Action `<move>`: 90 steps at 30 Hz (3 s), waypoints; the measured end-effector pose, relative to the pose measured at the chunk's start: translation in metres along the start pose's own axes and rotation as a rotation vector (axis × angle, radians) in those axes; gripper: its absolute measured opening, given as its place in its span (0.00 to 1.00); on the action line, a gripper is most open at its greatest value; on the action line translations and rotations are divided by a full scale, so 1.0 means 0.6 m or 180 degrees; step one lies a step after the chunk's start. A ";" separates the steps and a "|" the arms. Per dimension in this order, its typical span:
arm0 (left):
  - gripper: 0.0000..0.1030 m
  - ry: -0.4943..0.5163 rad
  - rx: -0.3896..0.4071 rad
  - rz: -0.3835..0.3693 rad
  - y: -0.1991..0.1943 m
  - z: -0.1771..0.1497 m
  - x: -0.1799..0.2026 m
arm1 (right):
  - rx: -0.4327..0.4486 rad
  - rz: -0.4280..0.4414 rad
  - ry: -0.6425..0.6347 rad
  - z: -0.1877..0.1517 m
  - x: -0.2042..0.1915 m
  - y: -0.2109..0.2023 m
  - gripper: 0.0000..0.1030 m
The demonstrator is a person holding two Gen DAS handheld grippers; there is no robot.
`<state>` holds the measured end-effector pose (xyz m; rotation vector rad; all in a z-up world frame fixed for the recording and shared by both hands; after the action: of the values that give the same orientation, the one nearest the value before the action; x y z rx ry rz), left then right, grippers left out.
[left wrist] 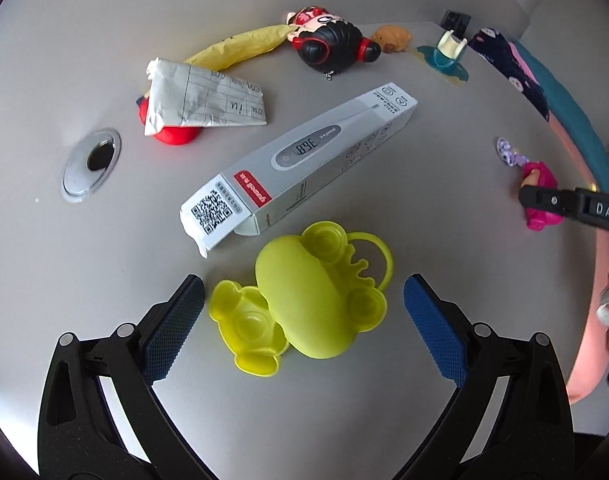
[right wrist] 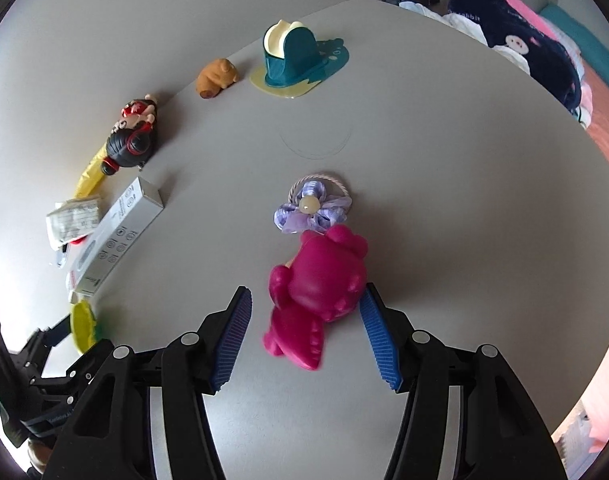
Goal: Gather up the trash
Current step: 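Grasp the yellow-green frog toy with the left tool while the right tool grasps the pink bear, then carry both toys over the black bin and open both tools to drop them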
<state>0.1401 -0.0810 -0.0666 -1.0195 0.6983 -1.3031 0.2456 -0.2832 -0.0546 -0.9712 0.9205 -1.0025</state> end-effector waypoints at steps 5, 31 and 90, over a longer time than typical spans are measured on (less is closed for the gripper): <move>0.72 0.0268 0.0053 -0.0045 -0.006 0.002 0.001 | 0.0030 -0.0014 0.0163 -0.010 0.005 -0.005 0.41; 0.72 0.0402 0.0368 -0.0434 -0.098 0.045 0.187 | 0.0332 0.0339 0.0385 -0.072 0.145 -0.168 0.41; 0.95 0.2322 -0.0424 -0.1545 -0.032 -0.071 0.791 | 0.0784 -0.0530 0.1705 -0.282 0.579 -0.338 0.62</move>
<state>0.1755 -0.5527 -0.0079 -0.8318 1.1372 -2.1196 0.1323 -0.6961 0.0294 -0.5824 1.1304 -1.5220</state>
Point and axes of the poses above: each gripper's, at about its wrist camera, not at the fingertips, and y roughly the way its jaws point, x to its right, z to its top, the point moved 9 cm from there along y, roughly the way its jaws point, and after that the axes turned 2 degrees about -z, right-handed, at the moved point
